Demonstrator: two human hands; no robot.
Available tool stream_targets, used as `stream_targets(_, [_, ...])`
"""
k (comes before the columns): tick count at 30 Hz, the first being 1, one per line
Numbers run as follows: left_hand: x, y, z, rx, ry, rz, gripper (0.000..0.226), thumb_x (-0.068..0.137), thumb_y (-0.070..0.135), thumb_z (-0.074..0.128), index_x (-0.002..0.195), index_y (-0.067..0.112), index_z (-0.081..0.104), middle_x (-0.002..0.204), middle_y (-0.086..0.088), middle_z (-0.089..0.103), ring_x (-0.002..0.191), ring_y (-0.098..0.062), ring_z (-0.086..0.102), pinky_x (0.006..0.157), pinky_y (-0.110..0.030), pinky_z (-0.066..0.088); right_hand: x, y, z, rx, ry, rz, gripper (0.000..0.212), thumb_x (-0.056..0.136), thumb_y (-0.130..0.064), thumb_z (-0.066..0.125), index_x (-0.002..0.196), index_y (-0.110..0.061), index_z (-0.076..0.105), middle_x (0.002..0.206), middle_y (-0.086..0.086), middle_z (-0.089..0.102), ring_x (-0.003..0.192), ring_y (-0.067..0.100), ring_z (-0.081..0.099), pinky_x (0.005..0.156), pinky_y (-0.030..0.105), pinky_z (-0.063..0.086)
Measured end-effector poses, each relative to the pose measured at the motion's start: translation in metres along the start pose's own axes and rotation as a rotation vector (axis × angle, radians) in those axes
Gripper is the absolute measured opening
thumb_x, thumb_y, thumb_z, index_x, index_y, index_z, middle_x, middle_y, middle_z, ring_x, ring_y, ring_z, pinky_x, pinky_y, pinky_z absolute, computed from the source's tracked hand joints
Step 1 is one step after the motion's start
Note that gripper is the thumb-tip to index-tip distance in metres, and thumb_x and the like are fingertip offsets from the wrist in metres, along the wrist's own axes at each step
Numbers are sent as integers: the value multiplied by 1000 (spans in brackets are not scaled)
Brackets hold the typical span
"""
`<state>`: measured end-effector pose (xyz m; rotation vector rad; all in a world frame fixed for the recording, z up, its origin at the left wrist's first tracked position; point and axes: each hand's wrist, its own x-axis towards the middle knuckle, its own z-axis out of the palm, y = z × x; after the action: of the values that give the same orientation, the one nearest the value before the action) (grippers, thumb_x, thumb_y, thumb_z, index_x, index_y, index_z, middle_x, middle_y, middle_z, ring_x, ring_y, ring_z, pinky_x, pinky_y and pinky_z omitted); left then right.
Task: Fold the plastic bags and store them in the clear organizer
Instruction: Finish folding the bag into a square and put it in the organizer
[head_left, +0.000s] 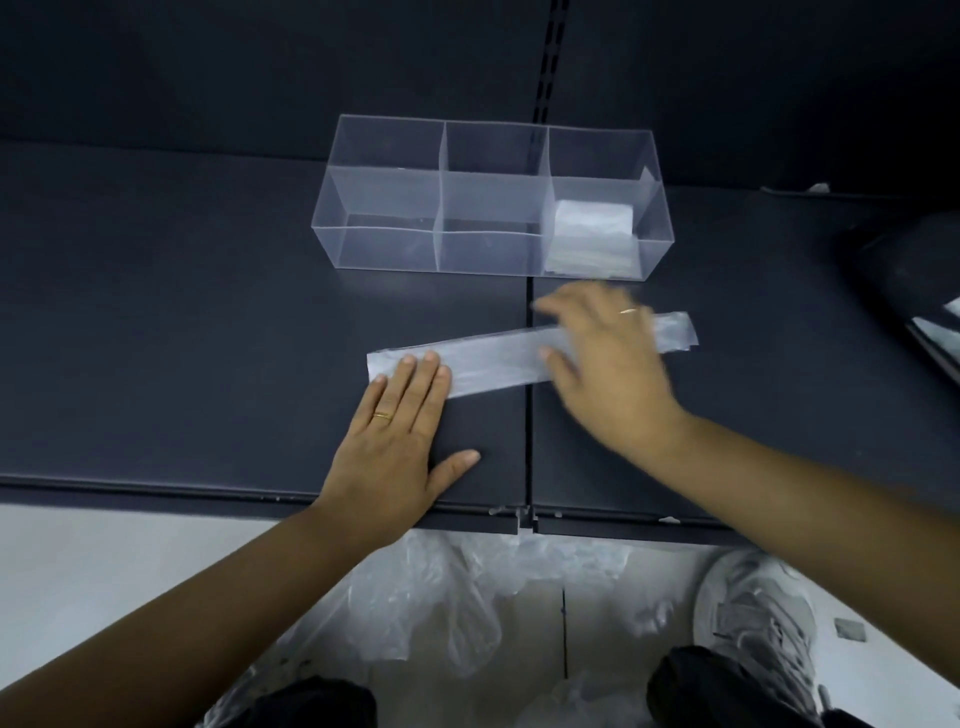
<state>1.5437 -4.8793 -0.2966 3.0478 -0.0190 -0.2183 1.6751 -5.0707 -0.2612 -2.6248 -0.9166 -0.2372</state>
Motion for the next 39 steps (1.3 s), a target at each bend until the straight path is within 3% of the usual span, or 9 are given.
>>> stream_targets(3, [1,0,0,-3,-2,9,83,88,67,0,150,13,-2,160,-6,-4,148,-21,-6,120,-39,0,-7,-2,13,81,-174,-94,38,97,-20,48,134,-14,52,142,6,46,129,26,41,109,34,17])
stream_targets(8, [1,-5,-1,-7,-7,44,85,88,69,1,151,12,1,160,-5,0,148,-21,-3,120,-39,1,8,75,-5,-15,-210,274,41,94,-30,54,133,-17,50,135,5,46,124,27,38,103,39,25])
stream_targets(15, [16,-34,-6,-48,31,134,82,90,68,4,153,17,13,161,0,6,148,-12,-2,120,-34,-2,-13,100,-34,175,-297,393,16,85,-26,68,77,-16,59,94,2,54,94,20,49,83,30,38])
stream_targets(20, [28,-25,-19,-152,64,156,85,86,71,21,147,13,30,159,0,17,147,-10,0,120,-33,-3,-44,67,-63,794,-437,731,11,84,-5,66,79,-8,57,69,6,70,58,11,58,53,21,43])
stream_targets(24, [17,49,-26,-357,6,313,91,83,71,35,152,20,4,161,2,3,147,-8,-9,119,-28,-6,-73,39,-86,1079,-615,915,24,81,2,67,101,-6,57,78,16,71,59,15,63,52,21,45])
stream_targets(27, [0,102,-27,-455,18,372,90,88,65,41,150,21,-7,160,6,-8,144,-4,-17,119,-26,-8,-85,21,-105,1199,-744,895,32,70,-11,74,98,-7,60,82,14,70,67,20,65,60,26,47])
stream_targets(31, [-13,125,-38,-788,46,271,68,88,19,54,149,17,24,156,8,18,145,-4,10,119,-23,9,-84,8,-121,1236,-886,731,24,71,-30,82,85,-19,67,79,8,69,67,19,68,56,22,50])
stream_targets(34, [-15,122,-54,-1174,-25,87,63,78,-1,42,134,26,51,140,12,50,131,5,40,112,-19,29,-66,25,-118,1075,-574,604,35,73,-60,68,86,-27,69,86,2,69,59,13,60,54,18,47])
stream_targets(39, [-2,110,-75,-1589,-128,-38,26,90,30,59,114,25,68,118,8,68,113,0,59,91,-7,42,-35,42,-81,1435,-656,423,42,93,-4,47,132,-15,51,126,0,63,57,11,42,52,19,35])
